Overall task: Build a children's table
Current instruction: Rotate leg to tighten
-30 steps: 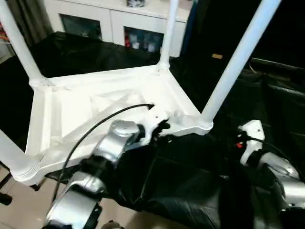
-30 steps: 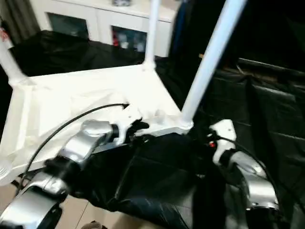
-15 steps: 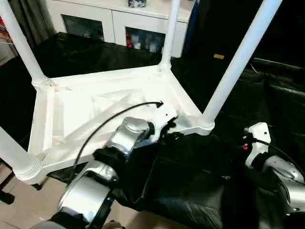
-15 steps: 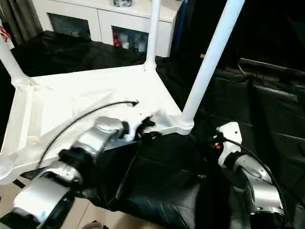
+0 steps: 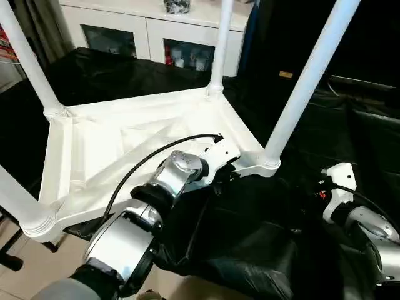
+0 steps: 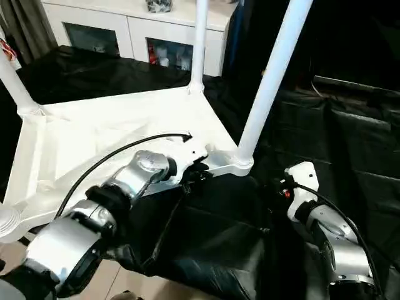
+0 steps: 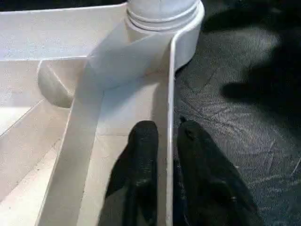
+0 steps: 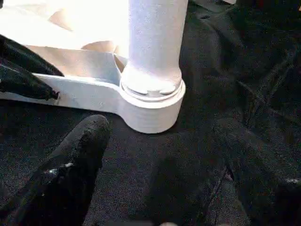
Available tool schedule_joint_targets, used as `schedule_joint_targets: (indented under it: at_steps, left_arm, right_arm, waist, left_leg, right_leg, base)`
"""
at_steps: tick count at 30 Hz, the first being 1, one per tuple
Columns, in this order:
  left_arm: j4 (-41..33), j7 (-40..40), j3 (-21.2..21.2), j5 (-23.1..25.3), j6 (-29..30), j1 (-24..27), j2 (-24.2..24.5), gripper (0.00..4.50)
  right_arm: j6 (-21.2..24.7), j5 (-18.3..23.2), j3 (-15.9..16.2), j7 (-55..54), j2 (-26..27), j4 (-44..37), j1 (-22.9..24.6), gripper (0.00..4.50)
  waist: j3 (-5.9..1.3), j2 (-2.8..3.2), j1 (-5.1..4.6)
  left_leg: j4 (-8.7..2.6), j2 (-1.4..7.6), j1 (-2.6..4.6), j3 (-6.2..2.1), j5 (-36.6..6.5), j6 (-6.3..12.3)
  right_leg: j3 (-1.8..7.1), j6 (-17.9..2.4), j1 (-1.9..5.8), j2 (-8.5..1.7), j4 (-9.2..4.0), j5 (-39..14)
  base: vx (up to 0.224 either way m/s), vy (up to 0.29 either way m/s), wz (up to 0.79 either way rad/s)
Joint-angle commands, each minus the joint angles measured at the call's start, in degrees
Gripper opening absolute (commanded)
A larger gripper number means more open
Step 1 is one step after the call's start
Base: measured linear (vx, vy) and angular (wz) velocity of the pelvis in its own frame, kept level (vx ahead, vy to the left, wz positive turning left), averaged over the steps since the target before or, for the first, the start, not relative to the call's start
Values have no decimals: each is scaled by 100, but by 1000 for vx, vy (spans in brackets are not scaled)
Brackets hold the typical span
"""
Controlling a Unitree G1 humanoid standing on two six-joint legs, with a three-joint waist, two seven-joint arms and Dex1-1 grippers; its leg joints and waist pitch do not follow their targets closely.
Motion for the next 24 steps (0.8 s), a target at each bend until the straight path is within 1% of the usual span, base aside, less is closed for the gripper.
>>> schedule_joint_targets:
  at_steps: [1,4,5,6,7,8,9,10,11,12,13,14,15,17,18,19,20,22,23,24]
  left_arm:
    - [183,-117,-143,166,-9,-54,53,48]
    - [262,-264,-197,216,-60,-76,65,26]
    - [298,-324,-218,235,-93,-87,75,26]
    - [338,-377,-233,246,-138,-100,90,1]
    - [339,-444,-219,223,-158,-99,116,0]
    - [339,-474,-211,212,-166,-99,128,0]
    - [324,-578,-186,179,-205,-80,158,0]
    - [290,-776,-140,115,-285,-38,216,0]
    - [213,-1060,-118,36,-528,45,280,0]
    - [139,-1365,-89,-55,-685,130,342,0]
    - [17,-1733,-90,-138,-872,269,457,0]
    - [-26,-1821,-103,-145,-908,318,506,0]
    - [-101,-1947,-94,-187,-981,400,573,0]
    - [-210,-2068,-72,-242,-1046,519,670,0]
    - [-354,-2151,-87,-259,-1105,662,798,0]
    - [-354,-2151,-87,-259,-1105,662,798,0]
    - [-475,-2244,-109,-271,-1149,767,889,0]
    - [-739,-2477,-130,-332,-1181,962,1045,0]
    - [-809,-2530,-129,-353,-1175,1007,1079,0]
    - [-963,-2688,-114,-401,-1205,1112,1158,0]
  right_arm:
    - [-41,-15,-8,8,-109,-95,-17,406]
    - [-59,-15,2,18,-110,-90,-37,406]
    - [-55,-5,1,39,-105,-86,-53,406]
    - [-9,64,-13,112,-86,-75,-84,431]
    - [30,161,-51,181,-64,-49,-132,437]
    - [46,204,-68,210,-55,-37,-153,437]
    - [57,250,-58,293,-63,-56,-169,442]
    - [64,311,-23,449,-86,-96,-190,447]
    - [71,338,28,580,-115,-143,-191,447]
    - [82,364,81,714,-145,-177,-195,447]
    - [91,371,179,914,-204,-213,-199,447]
    - [88,363,222,993,-233,-221,-201,447]
    - [83,353,290,1125,-271,-234,-204,447]
    - [83,329,390,1309,-324,-234,-223,447]
    - [-23,188,526,1393,-372,-177,-281,447]
    - [-23,188,526,1393,-372,-177,-281,447]
    - [-127,51,638,1426,-405,-115,-331,447]
    - [-250,-145,861,1589,-478,-15,-416,447]
    - [-275,-181,910,1640,-495,4,-436,447]
    - [-326,-226,995,1759,-498,62,-505,447]
  waist:
    - [-349,-78,-2]
    - [-355,-78,-4]
    - [-352,-80,-3]
    - [-356,-86,-2]
    - [-359,-100,2]
    - [-362,-92,-4]
    - [-364,-105,-8]
    - [-358,-120,-9]
    - [-352,-121,-2]
    - [-348,-146,3]
    - [-346,-139,11]
    - [-324,-137,4]
    - [-316,-130,16]
    - [-312,-142,22]
    - [-292,-149,4]
    - [-297,-136,12]
    - [-290,-129,0]
    - [-295,-134,-18]
    - [-290,-142,-37]
    - [-298,-145,-37]
  left_leg:
    - [-314,85,1,-24,-1026,485]
    - [-312,87,-2,-25,-981,506]
    - [-309,87,2,-22,-972,520]
    - [-307,84,-4,-21,-958,528]
    - [-303,83,-4,-20,-927,562]
    - [-302,89,-11,-22,-881,587]
    - [-296,95,-4,-17,-854,612]
    - [-297,88,-9,-16,-860,640]
    - [-297,86,-8,-9,-865,665]
    - [-298,86,-10,-8,-860,677]
    - [-308,94,-12,-11,-852,686]
    - [-322,100,-9,-5,-945,674]
    - [-330,110,9,-6,-1070,635]
    - [-337,118,18,-9,-1163,586]
    - [-361,124,24,-9,-1314,521]
    - [-370,132,24,-25,-1326,483]
    - [-385,130,18,-30,-1373,427]
    - [-399,130,1,-40,-1375,376]
    - [-405,136,-2,-36,-1395,376]
    - [-393,134,11,-28,-1388,381]
  right_leg:
    - [202,-1074,357,-350,-447,-1052]
    - [203,-1084,356,-352,-437,-1005]
    - [203,-1098,351,-353,-436,-987]
    - [203,-1108,358,-353,-431,-962]
    - [202,-1138,361,-355,-420,-901]
    - [203,-1172,363,-358,-408,-819]
    - [204,-1217,355,-356,-401,-732]
    - [198,-1237,364,-358,-402,-746]
    - [200,-1227,357,-362,-414,-821]
    - [201,-1212,361,-368,-420,-870]
    - [206,-1204,362,-375,-417,-938]
    - [205,-1175,343,-369,-442,-1109]
    - [207,-1131,332,-390,-463,-1363]
    - [210,-1071,326,-399,-477,-1583]
    - [209,-967,307,-397,-506,-1903]
    - [206,-935,311,-410,-499,-1993]
    - [203,-860,301,-405,-515,-2162]
    - [203,-795,309,-415,-514,-2261]
    - [209,-783,296,-413,-520,-2286]
    - [219,-775,281,-419,-518,-2273]
  base:
    - [0,0,0]
    - [0,0,0]
    - [0,0,0]
    - [0,0,0]
    - [0,0,0]
    - [0,0,0]
    - [0,0,0]
    - [0,0,0]
    - [0,0,0]
    - [0,0,0]
    - [0,0,0]
    - [0,0,0]
    - [0,0,0]
    - [0,0,0]
    - [0,0,0]
    - [0,0,0]
    - [0,0,0]
    - [0,0,0]
    - [0,0,0]
    - [0,0,0]
